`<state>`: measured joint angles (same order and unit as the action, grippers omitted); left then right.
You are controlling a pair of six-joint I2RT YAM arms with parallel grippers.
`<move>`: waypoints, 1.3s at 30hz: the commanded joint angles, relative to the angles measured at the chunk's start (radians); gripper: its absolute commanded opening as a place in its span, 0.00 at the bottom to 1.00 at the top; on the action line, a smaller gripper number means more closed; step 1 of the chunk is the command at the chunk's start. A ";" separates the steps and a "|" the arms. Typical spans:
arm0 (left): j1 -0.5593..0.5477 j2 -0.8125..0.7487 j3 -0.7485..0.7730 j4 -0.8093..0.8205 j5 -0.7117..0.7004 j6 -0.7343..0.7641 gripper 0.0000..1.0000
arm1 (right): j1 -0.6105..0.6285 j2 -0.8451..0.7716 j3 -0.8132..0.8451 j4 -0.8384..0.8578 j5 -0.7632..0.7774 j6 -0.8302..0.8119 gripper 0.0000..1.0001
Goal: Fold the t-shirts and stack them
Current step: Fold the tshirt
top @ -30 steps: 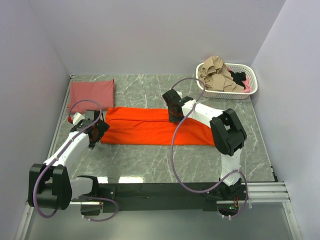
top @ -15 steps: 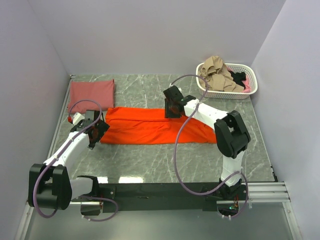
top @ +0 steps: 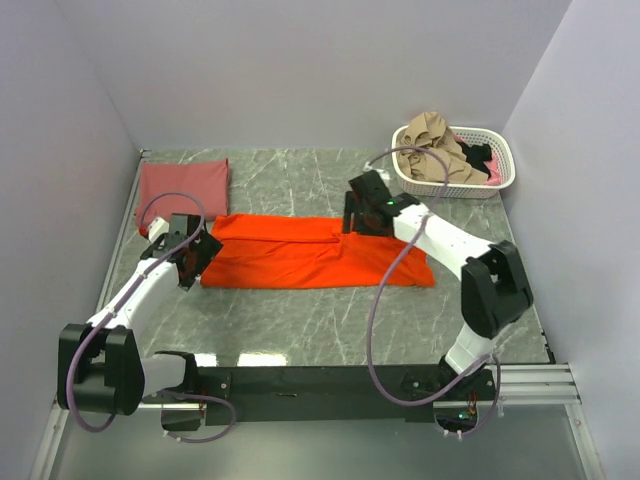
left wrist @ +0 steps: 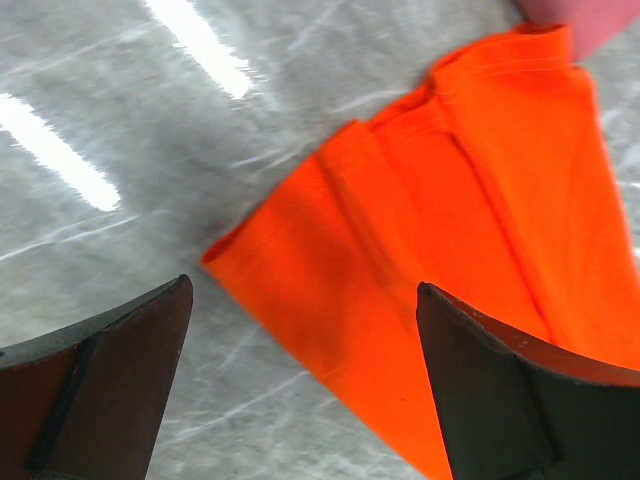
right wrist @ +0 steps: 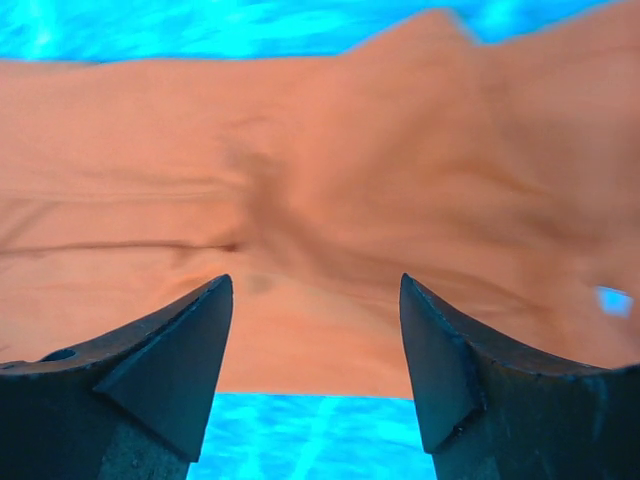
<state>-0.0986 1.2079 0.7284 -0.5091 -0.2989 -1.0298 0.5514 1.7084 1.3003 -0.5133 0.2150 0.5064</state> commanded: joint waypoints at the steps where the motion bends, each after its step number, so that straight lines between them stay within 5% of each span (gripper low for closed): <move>1: 0.004 0.024 0.045 0.079 0.055 0.042 0.99 | -0.092 -0.061 -0.059 -0.005 0.049 -0.058 0.73; 9: 0.004 0.169 0.071 0.187 0.124 0.073 0.99 | -0.197 0.069 -0.010 0.078 -0.085 -0.298 0.68; 18: 0.004 0.269 0.045 0.221 0.090 0.077 0.99 | -0.238 0.204 0.068 0.114 -0.075 -0.307 0.60; 26: 0.004 0.285 0.037 0.199 0.046 0.076 0.99 | -0.243 0.270 0.106 0.090 -0.092 -0.309 0.33; 30: 0.004 0.282 0.034 0.190 0.026 0.080 0.99 | -0.258 0.258 0.100 0.096 -0.094 -0.302 0.02; 39: 0.005 0.272 0.026 0.176 0.007 0.085 0.99 | -0.269 0.221 0.119 0.075 0.018 -0.318 0.00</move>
<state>-0.0986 1.4765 0.7631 -0.3042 -0.2520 -0.9623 0.2924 1.9839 1.3716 -0.4358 0.1520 0.2096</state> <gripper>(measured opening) 0.994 0.009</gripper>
